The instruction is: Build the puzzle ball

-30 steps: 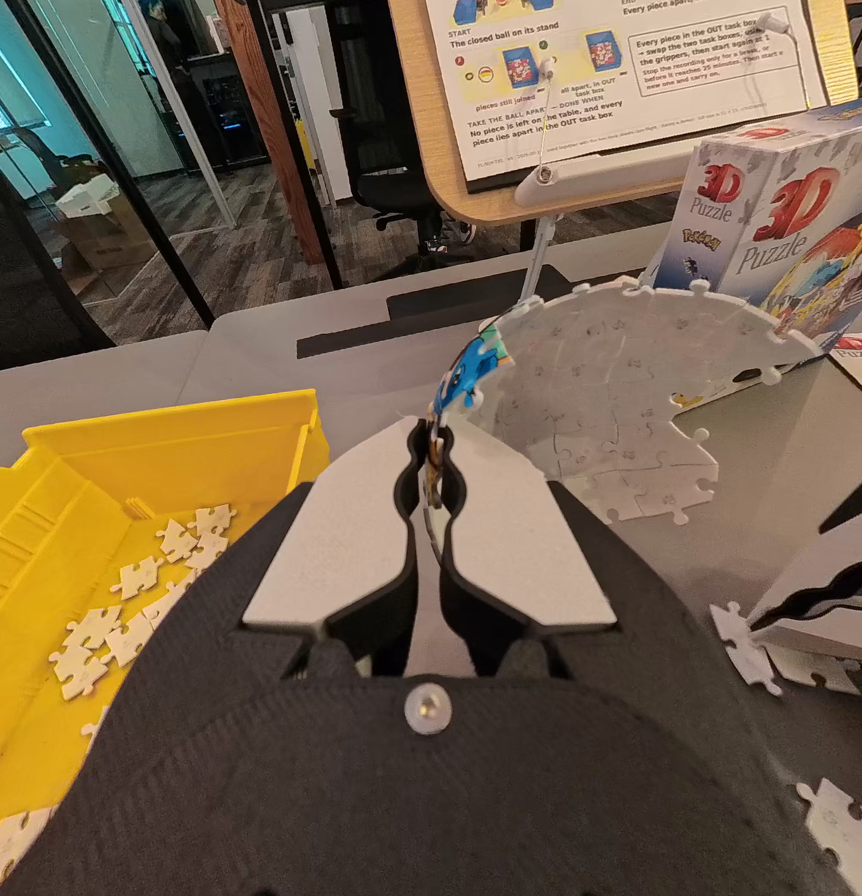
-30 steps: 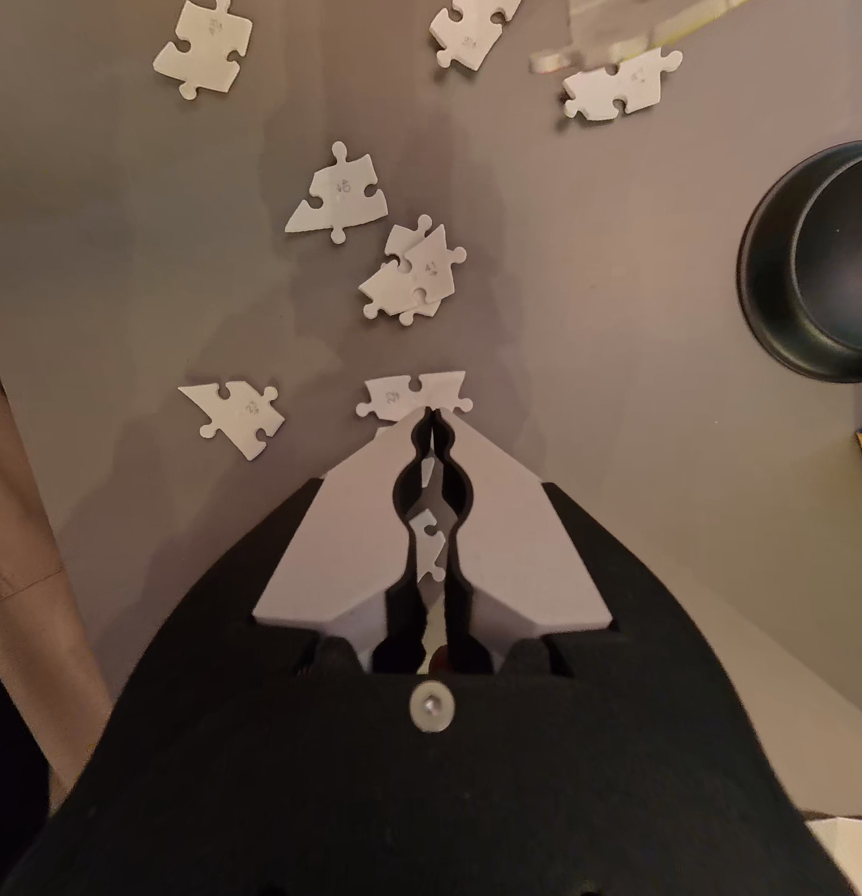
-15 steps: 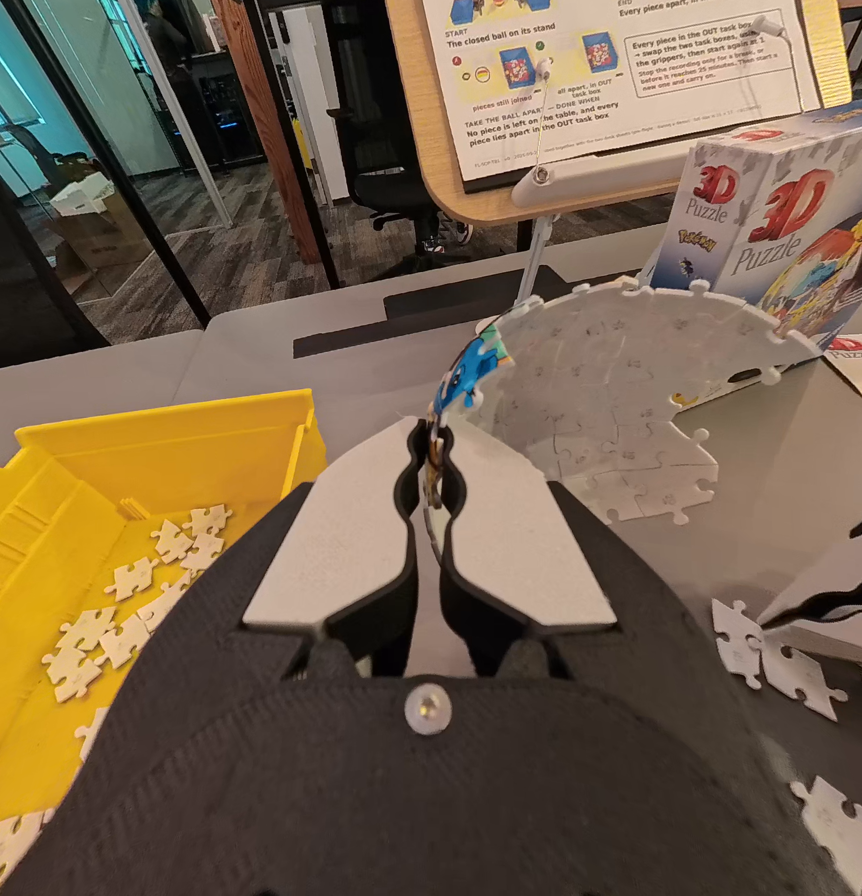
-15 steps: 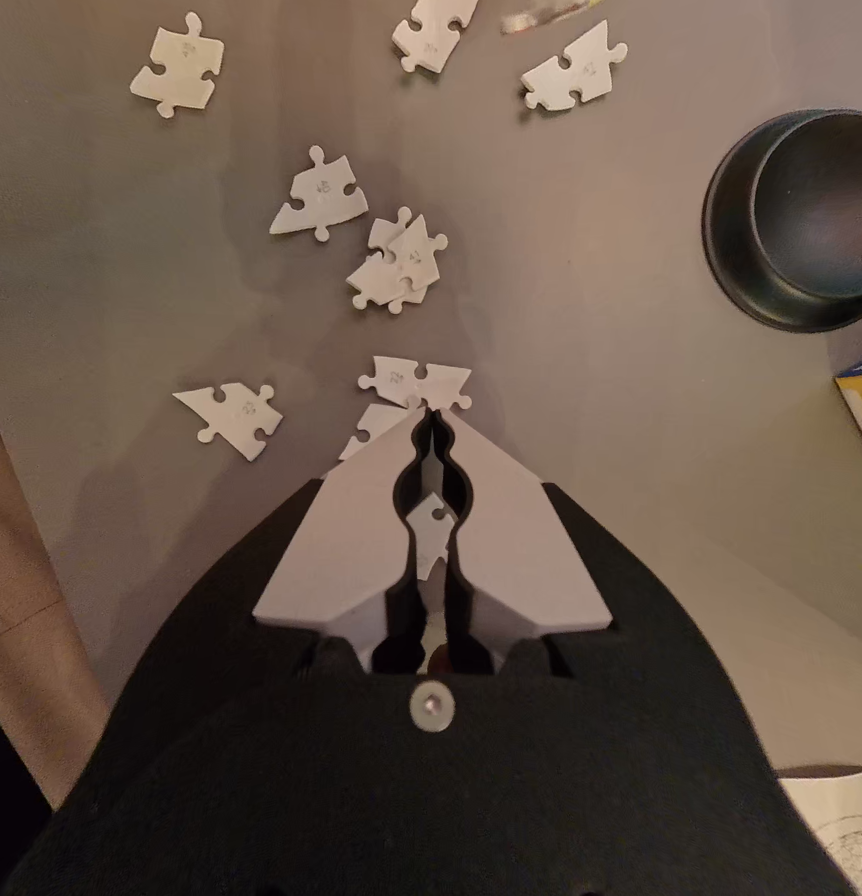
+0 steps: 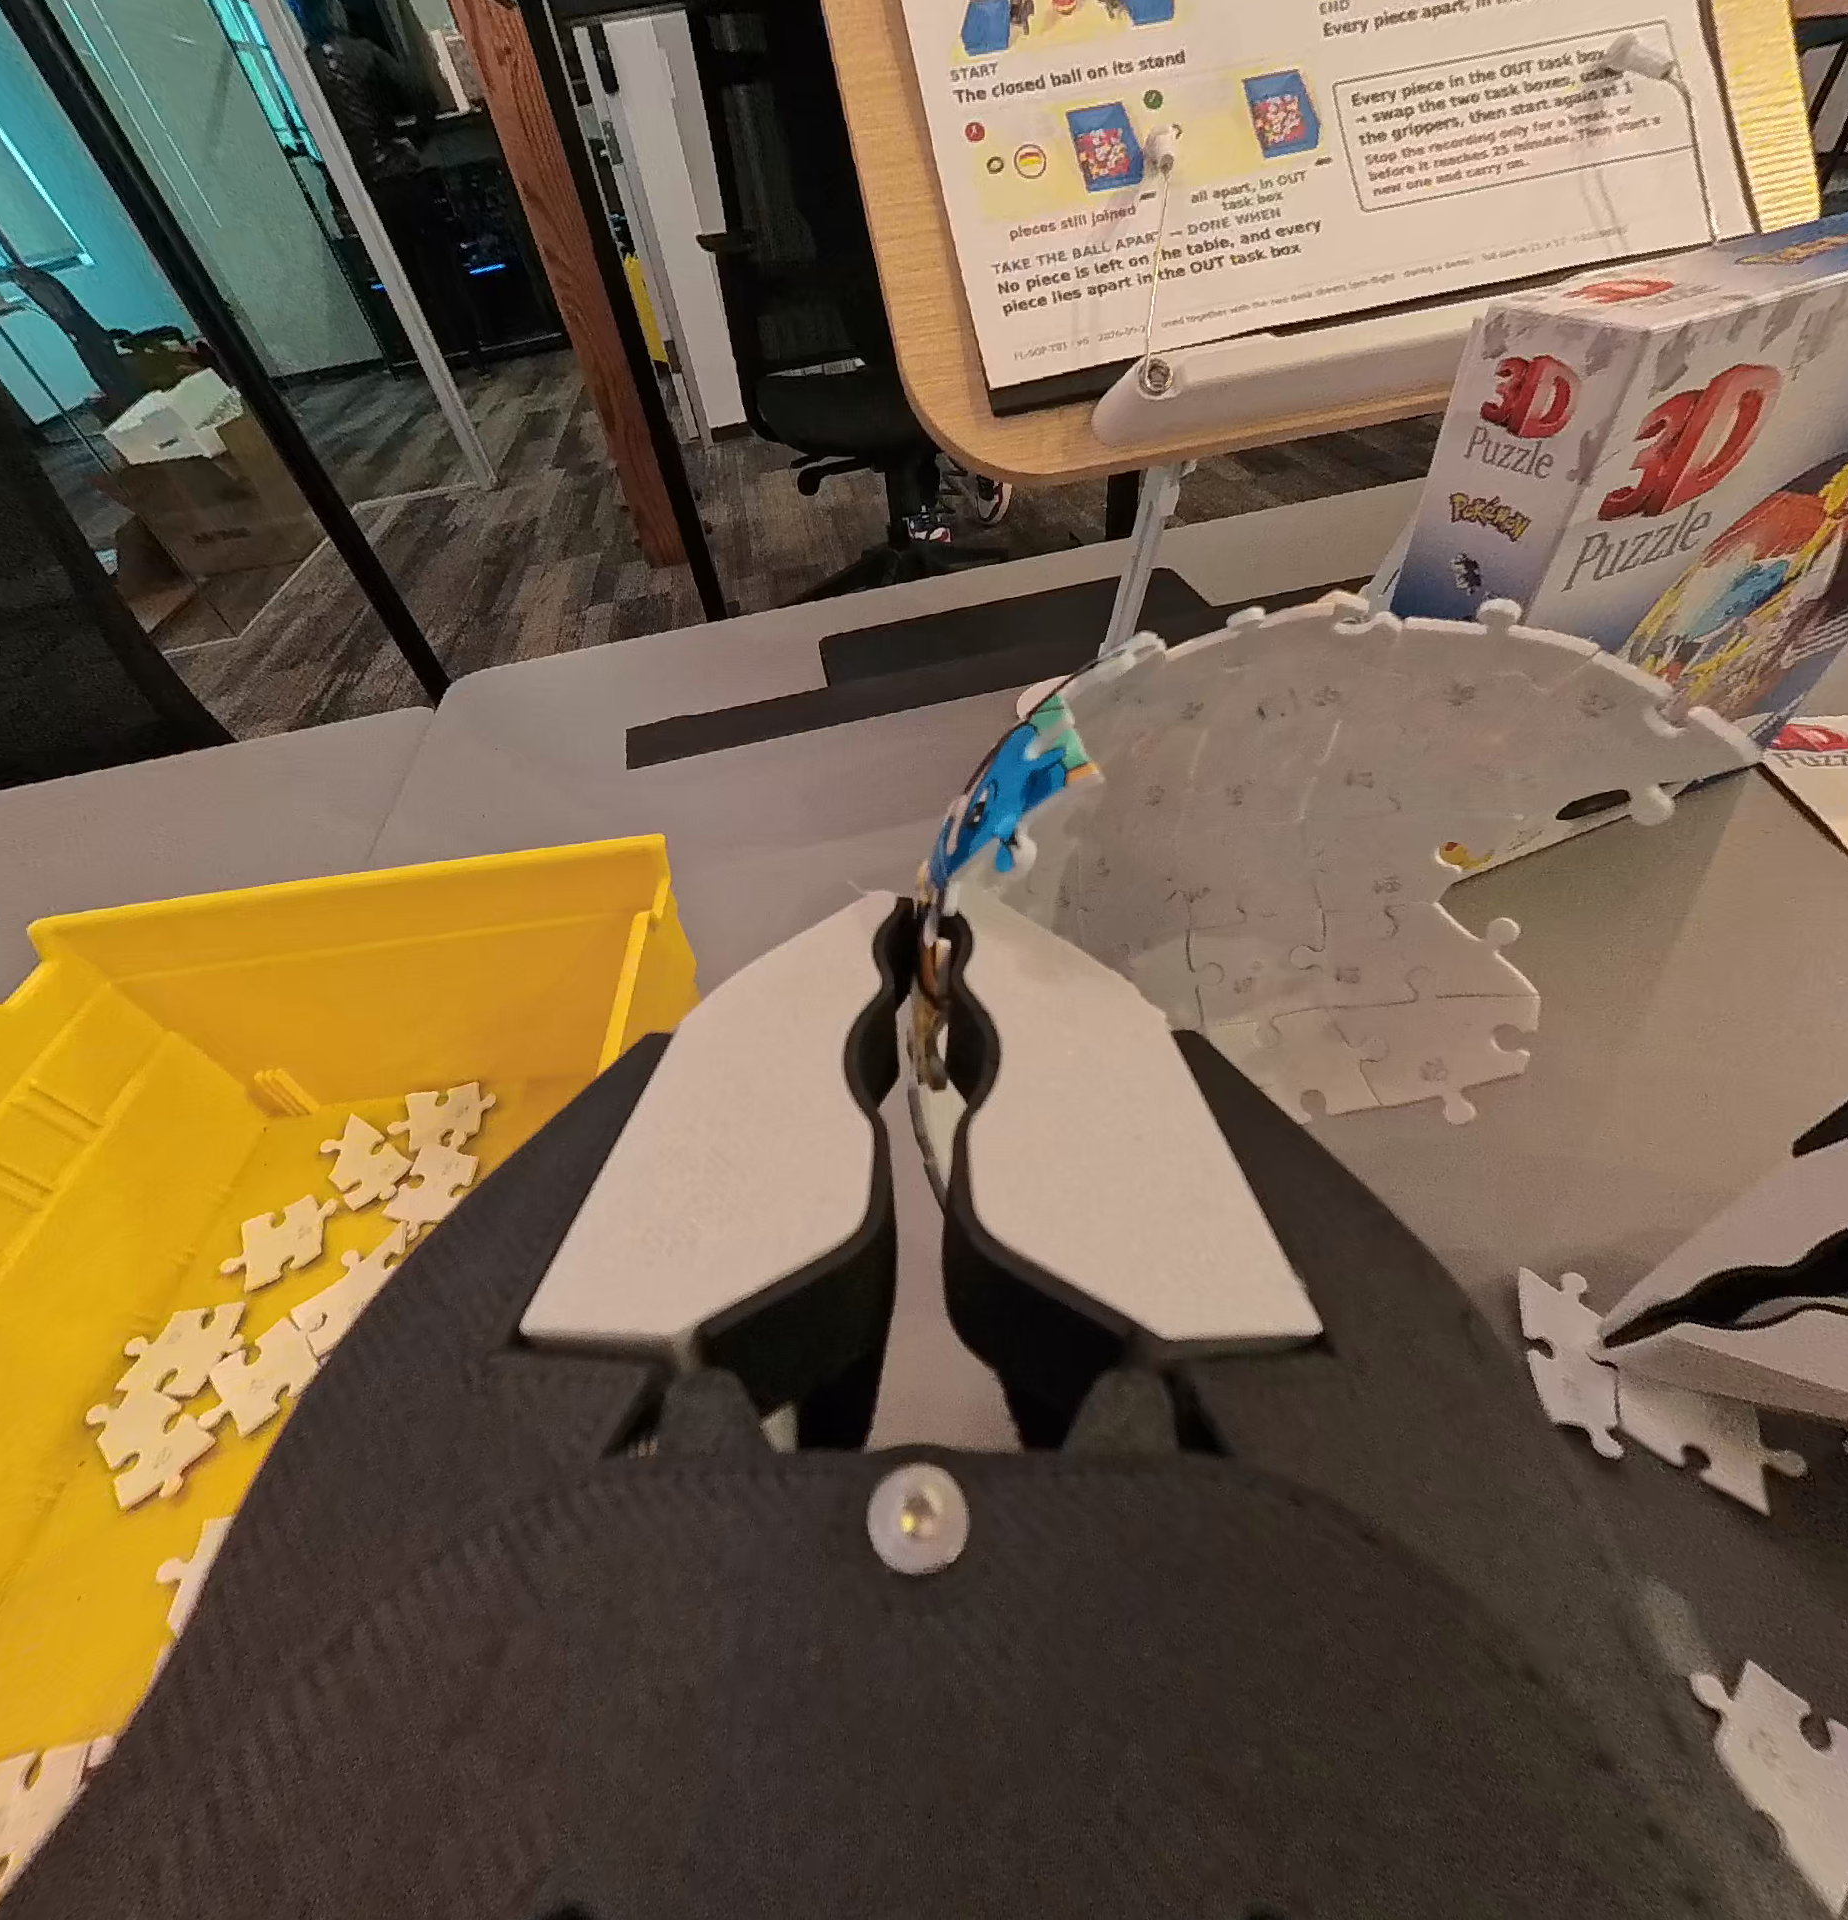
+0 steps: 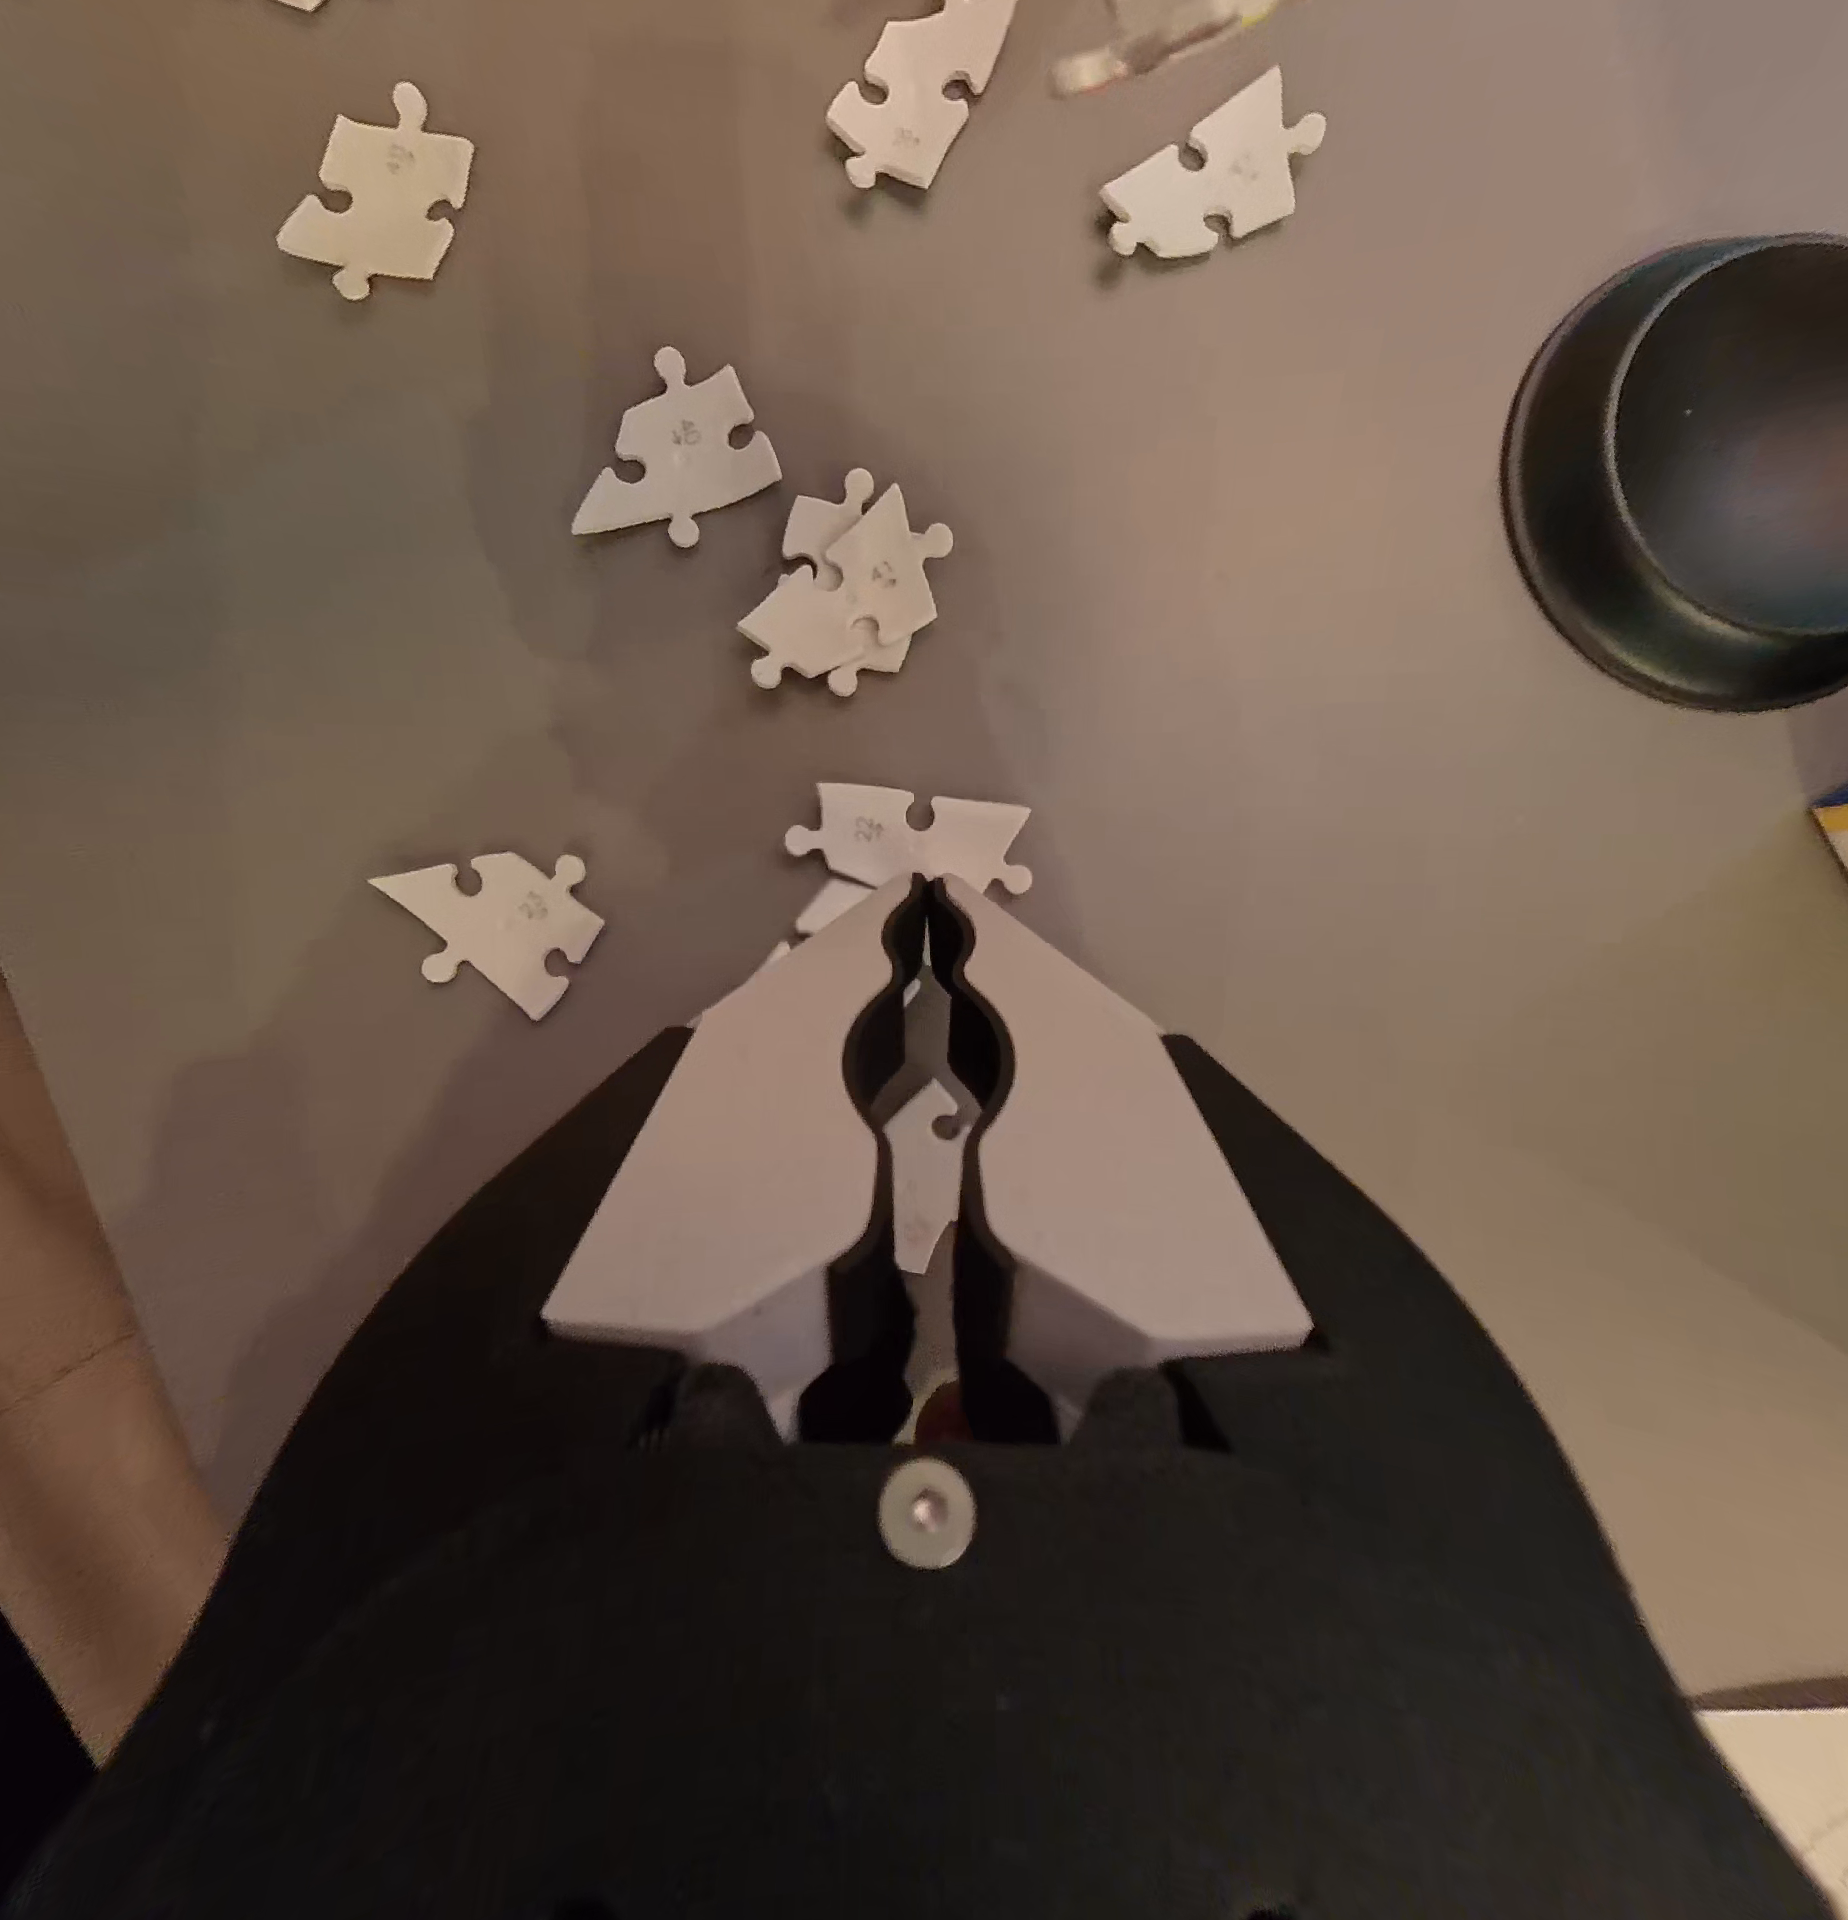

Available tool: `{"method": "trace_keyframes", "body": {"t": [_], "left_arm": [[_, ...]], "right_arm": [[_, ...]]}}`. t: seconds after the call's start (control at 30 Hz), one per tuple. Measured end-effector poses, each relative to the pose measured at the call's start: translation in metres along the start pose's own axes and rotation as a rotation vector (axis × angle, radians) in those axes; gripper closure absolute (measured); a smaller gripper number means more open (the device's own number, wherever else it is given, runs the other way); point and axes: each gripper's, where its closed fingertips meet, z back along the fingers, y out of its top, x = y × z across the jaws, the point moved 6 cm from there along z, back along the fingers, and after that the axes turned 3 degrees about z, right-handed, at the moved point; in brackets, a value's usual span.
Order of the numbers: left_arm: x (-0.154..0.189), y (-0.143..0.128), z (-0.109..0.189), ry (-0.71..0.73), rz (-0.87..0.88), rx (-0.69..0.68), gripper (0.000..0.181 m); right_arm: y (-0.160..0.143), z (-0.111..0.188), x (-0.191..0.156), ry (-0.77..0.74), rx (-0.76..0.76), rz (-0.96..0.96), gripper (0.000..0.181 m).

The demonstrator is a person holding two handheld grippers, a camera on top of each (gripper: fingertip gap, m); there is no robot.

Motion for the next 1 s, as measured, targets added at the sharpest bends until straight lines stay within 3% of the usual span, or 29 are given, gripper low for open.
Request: {"method": "trace_keyframes", "body": {"t": [0.53,0.73,1.0], "left_arm": [[0.009,-0.004,-0.002,-0.016,-0.011,-0.011,0.178],[0.014,-0.012,-0.006,-0.028,-0.022,-0.026,0.178],[0.022,-0.021,-0.010,-0.040,-0.046,-0.048,0.178]], "right_arm": [[-0.001,-0.002,0.005,0.087,-0.003,-0.163,0.181],[-0.005,-0.002,0.009,0.158,0.067,-0.293,0.181],[-0.006,-0.001,0.009,0.136,0.091,-0.289,0.181]]}}
